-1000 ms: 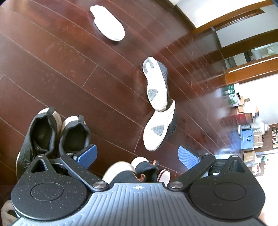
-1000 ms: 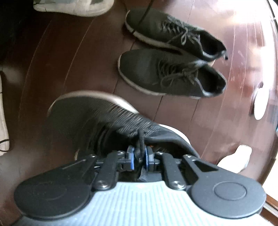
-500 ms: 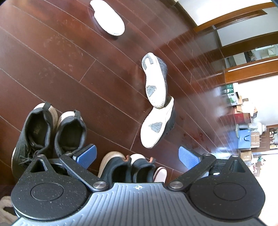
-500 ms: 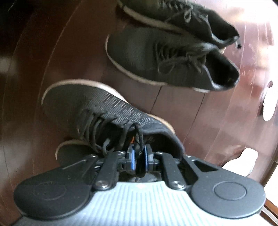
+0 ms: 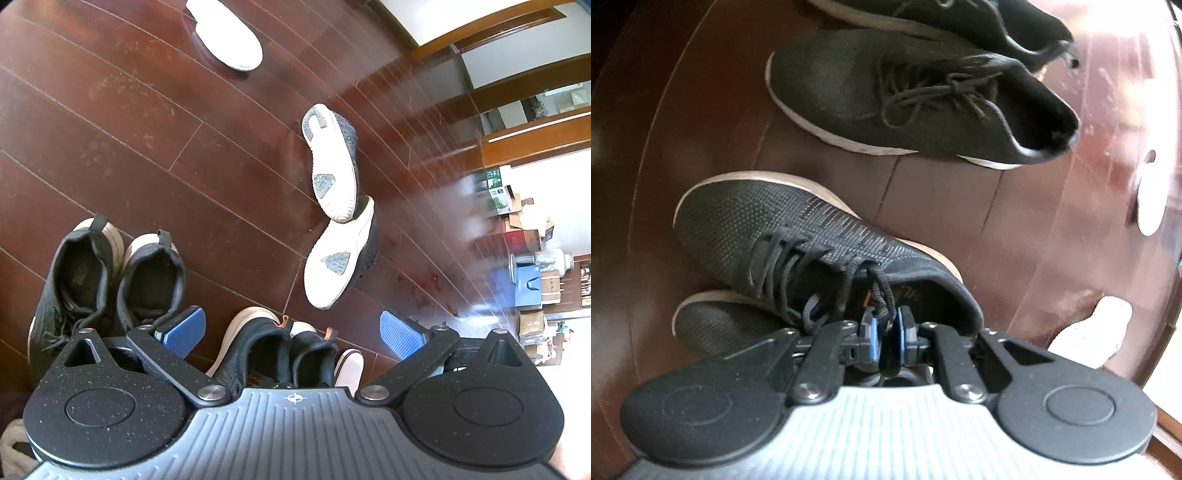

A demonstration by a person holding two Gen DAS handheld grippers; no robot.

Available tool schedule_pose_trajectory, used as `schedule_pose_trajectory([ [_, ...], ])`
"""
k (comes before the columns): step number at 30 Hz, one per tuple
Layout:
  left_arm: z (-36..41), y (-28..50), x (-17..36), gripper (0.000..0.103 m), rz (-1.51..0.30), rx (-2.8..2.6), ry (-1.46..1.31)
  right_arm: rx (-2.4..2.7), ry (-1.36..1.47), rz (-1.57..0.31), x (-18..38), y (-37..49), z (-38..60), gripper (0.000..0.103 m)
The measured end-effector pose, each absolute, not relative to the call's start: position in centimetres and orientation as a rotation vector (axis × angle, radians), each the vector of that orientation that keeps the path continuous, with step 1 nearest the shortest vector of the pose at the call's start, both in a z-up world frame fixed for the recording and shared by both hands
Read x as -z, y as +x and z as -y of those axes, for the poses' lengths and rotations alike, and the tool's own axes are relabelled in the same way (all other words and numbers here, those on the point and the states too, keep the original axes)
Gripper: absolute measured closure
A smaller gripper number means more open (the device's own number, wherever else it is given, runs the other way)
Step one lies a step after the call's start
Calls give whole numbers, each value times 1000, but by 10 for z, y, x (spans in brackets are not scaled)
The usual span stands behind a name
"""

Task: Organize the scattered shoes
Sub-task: 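Lower the orange-logo sneaker beside the black pair and open the right tool, then move the left tool to the grey knit sneaker on the floor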

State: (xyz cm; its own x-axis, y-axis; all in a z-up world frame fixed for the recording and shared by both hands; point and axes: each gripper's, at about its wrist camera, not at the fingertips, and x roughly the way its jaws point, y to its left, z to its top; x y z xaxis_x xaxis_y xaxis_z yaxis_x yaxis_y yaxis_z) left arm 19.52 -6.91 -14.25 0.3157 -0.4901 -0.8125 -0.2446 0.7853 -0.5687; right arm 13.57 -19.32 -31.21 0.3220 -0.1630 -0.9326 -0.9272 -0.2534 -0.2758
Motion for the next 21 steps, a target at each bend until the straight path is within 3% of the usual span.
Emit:
schedule_pose_trajectory([
  [2,71,194,142,1,-1267,182,-687,-987,-1617,-1004,312,136,191,88],
  [6,74,190,139,1,-1259,181,-674,-874,-1481,-1046,308,137,188,67],
  [11,83,190,132,1,-1244,186,-644,-727,-1277,-1067,282,134,196,58],
  [17,108,180,104,1,-1176,277,-558,-350,-594,-1025,184,129,254,57],
  [21,129,158,72,1,-1092,344,-447,-98,-65,-844,89,84,309,37],
])
